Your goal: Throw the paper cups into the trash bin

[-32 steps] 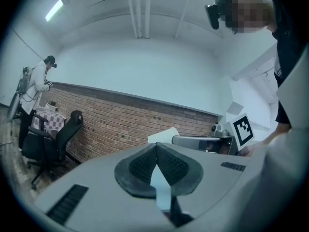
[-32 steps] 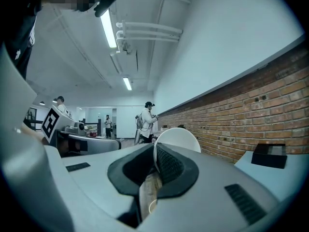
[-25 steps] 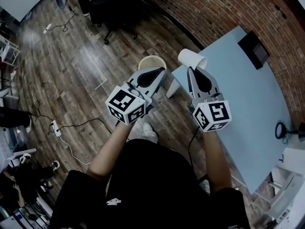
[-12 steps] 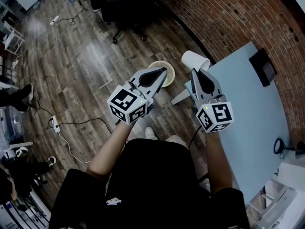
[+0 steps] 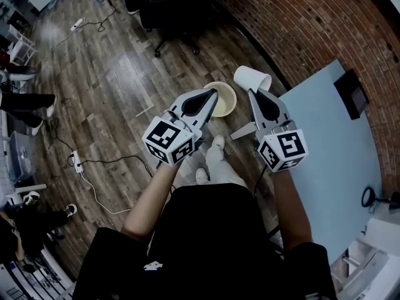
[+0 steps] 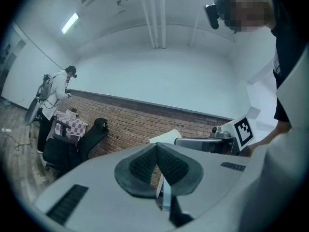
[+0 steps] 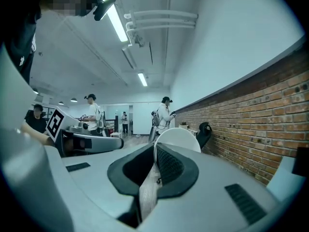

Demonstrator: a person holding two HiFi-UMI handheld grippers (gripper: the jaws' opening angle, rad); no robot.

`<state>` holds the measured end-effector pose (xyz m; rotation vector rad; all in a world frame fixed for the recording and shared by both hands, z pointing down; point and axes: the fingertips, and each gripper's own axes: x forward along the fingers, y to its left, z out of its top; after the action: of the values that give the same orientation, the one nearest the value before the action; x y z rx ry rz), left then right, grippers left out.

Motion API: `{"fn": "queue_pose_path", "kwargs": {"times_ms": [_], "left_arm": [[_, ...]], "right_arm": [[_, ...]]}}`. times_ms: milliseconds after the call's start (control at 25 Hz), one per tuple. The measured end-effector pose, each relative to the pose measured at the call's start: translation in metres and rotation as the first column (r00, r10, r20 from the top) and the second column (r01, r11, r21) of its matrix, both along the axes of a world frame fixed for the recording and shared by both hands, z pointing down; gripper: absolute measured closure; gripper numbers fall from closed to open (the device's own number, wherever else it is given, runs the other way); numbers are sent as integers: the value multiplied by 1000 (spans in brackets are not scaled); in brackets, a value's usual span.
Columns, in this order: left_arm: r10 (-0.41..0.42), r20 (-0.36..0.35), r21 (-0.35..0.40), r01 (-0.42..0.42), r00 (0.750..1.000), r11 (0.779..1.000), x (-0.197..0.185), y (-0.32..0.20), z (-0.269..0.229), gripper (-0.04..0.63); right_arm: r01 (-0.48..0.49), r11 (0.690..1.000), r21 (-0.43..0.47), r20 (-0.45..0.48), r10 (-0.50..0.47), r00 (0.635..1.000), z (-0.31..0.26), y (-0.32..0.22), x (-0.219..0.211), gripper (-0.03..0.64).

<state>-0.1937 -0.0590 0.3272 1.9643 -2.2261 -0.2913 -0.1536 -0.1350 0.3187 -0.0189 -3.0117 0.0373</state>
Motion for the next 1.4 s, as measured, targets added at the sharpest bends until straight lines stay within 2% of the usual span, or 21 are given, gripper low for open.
{"fn": "queue_pose_path", "kwargs": {"times_ms": [360, 920, 1400], "left_arm": [[-95, -2, 5, 95, 995, 995, -55, 2, -2, 592], [-75, -20, -39, 75, 997, 996, -127, -58, 18, 592], [-87, -51, -111, 81, 995, 990, -194, -115, 41, 592]], "right_arm": [[41, 999, -14, 6, -41, 999, 9, -12, -38, 597], [44, 998, -39, -19, -45, 999, 25, -68, -118, 597], [65, 992, -108, -86, -74, 993, 64, -123, -189, 597]]}}
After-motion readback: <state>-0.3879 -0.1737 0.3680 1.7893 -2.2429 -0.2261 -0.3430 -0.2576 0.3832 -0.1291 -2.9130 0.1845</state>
